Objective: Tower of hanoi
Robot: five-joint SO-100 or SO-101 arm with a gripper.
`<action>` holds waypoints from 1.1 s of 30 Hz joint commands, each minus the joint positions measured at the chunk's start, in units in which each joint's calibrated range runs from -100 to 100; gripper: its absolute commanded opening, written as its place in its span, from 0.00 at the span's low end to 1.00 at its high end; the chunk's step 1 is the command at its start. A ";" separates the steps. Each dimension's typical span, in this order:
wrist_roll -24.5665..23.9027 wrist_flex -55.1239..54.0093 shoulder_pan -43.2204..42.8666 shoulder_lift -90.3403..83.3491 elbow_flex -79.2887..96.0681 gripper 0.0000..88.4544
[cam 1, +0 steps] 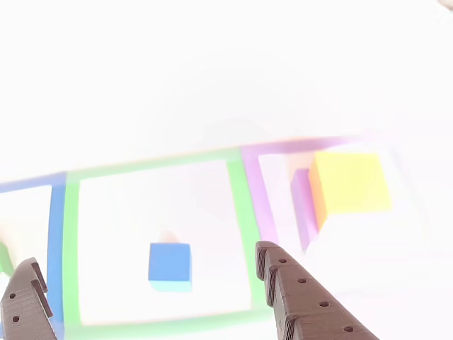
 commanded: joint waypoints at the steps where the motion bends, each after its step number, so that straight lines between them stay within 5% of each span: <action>1: 0.00 -8.93 -1.08 2.33 3.27 0.41; 33: 0.00 -62.78 -1.47 51.83 4.55 0.42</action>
